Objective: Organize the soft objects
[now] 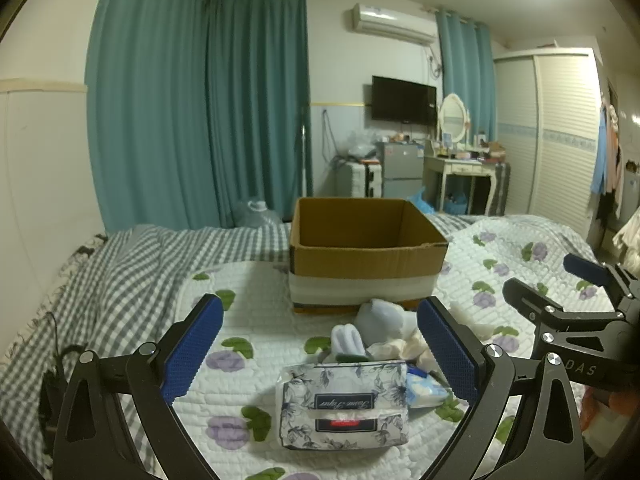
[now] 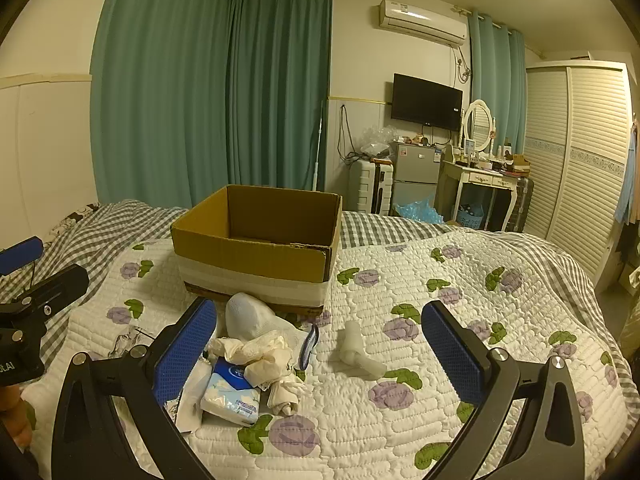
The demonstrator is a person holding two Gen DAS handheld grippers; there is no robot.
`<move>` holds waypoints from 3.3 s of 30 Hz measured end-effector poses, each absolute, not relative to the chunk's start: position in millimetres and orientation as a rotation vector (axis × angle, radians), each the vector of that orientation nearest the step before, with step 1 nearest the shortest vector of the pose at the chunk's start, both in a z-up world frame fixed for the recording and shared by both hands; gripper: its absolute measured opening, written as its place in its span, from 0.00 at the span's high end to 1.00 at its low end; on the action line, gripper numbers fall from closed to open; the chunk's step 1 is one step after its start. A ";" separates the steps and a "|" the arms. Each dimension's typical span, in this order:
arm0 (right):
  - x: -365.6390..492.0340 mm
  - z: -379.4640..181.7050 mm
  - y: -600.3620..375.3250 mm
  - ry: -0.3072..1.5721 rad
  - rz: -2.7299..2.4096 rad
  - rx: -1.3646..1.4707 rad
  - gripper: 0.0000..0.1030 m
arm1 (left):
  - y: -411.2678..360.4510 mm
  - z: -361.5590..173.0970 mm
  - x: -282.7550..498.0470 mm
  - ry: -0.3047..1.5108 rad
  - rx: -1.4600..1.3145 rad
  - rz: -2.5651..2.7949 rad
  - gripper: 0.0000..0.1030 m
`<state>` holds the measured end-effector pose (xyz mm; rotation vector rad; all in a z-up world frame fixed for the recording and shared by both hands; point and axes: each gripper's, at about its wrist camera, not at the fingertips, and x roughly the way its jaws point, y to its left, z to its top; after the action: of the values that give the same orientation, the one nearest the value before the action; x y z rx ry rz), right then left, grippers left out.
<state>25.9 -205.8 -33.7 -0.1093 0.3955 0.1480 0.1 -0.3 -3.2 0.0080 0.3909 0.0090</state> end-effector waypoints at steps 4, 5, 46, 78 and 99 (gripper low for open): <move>25.9 -34.0 -206.1 0.396 0.148 -0.110 0.00 | -1.2 -5.1 0.0 0.392 0.008 0.012 0.03; 25.9 -34.1 -206.1 0.396 0.148 -0.109 0.00 | -1.2 -5.1 -0.1 0.392 0.009 0.012 0.03; 27.7 -42.4 -205.0 0.408 0.151 -0.117 0.00 | -0.9 -11.9 2.0 0.424 0.014 0.027 0.03; 22.3 -28.2 -207.0 0.415 0.153 -0.126 0.00 | -6.6 4.7 -10.0 0.418 0.024 0.057 0.03; 44.1 -78.3 -218.4 0.624 0.212 -0.175 0.00 | -57.4 -106.8 30.8 0.747 0.127 0.092 0.05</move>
<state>44.1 -218.4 -78.3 -0.1748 0.6237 0.2116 30.8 -57.4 -106.8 0.1267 0.7474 0.0922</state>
